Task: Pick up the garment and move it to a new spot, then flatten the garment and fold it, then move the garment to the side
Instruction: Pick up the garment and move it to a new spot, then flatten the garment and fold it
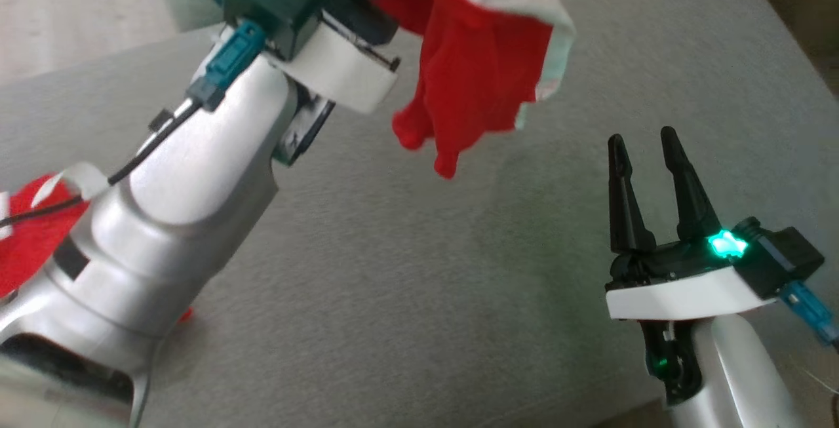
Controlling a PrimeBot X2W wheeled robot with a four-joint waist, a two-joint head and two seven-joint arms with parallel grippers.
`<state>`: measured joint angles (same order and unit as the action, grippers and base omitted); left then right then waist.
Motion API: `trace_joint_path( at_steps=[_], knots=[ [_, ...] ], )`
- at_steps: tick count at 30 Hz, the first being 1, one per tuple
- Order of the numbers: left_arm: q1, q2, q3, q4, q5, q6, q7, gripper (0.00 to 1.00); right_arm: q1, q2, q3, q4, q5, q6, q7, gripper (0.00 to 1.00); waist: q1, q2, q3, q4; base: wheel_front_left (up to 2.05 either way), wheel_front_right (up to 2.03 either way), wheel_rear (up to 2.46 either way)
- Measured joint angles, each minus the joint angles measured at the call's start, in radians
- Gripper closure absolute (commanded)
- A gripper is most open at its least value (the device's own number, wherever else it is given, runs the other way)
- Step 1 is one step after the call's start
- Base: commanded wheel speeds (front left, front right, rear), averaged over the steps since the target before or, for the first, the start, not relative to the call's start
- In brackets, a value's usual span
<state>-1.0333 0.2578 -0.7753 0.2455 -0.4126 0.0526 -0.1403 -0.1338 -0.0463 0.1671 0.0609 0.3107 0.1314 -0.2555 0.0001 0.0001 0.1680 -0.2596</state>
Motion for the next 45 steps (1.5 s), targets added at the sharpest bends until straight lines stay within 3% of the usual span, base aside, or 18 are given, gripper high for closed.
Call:
trace_joint_path(
  at_steps=[4,7,9,10,11,15,20,25,34,39,45],
  knots=[
    [-0.003,-0.01,0.005,0.077,0.0,0.003,-0.044,1.0,0.0,0.0,-0.002,-0.008,0.006,0.0,0.0,0.0,0.0,0.0,0.036,-0.043,0.0,0.0,0.0],
    [0.057,0.013,-0.001,0.148,0.0,-0.001,-0.064,1.0,0.0,0.0,-0.012,-0.016,0.006,0.0,0.0,0.0,0.0001,0.0,0.059,-0.049,0.0,0.0,0.0],
    [0.127,0.032,-0.027,0.198,-0.004,-0.027,-0.066,1.0,0.001,0.0,-0.018,-0.016,0.006,0.0,0.0,0.0,0.0001,-0.0001,0.064,-0.038,0.0,0.0,0.0],
    [0.168,0.041,-0.044,0.231,-0.009,-0.031,-0.06,0.85,0.001,0.0,-0.019,-0.016,0.005,0.0,0.0,0.0,0.0,0.0,0.066,-0.03,0.0,0.0,0.0],
    [0.207,0.051,-0.062,0.262,-0.009,-0.036,-0.055,0.0,0.001,0.0,-0.021,-0.016,0.002,0.0,0.0,0.0,0.0,0.0,0.067,-0.022,0.0,0.0,0.0],
    [0.312,0.083,-0.095,0.351,0.01,-0.019,-0.063,0.0,0.001,0.0,-0.035,-0.014,-0.018,0.0,0.0,0.0,0.0,0.0,0.069,0.017,0.0,0.0,0.0],
    [0.327,0.071,-0.056,0.343,-0.006,0.034,-0.104,0.0,0.002,0.001,-0.064,-0.003,-0.053,0.0,0.0,0.0,0.0,0.0,0.063,0.08,0.0,0.0,0.0],
    [0.413,0.072,0.014,0.247,-0.011,0.088,-0.112,0.0,0.005,0.001,-0.094,0.013,-0.094,0.0,0.0,0.0,0.0,0.0,0.043,0.152,0.0,0.0,0.0],
    [0.721,0.063,0.154,0.009,0.012,0.164,-0.112,0.0,0.067,0.001,-0.122,0.097,-0.132,0.0,0.0,0.0,-0.0002,0.0,-0.021,0.268,0.0,0.0,0.0],
    [0.828,0.02,0.206,-0.039,0.032,0.163,-0.112,0.0,0.071,0.001,-0.14,0.116,-0.137,0.0,0.0,0.0,-0.0003,0.0,-0.042,0.311,0.0,0.0,0.0],
    [0.817,-0.006,0.245,-0.047,0.077,0.122,-0.112,0.0,-0.001,0.001,-0.228,0.198,-0.185,0.0,0.0,0.0,-0.0001,0.0,-0.011,0.341,0.0,0.0,0.0]
  ],
)
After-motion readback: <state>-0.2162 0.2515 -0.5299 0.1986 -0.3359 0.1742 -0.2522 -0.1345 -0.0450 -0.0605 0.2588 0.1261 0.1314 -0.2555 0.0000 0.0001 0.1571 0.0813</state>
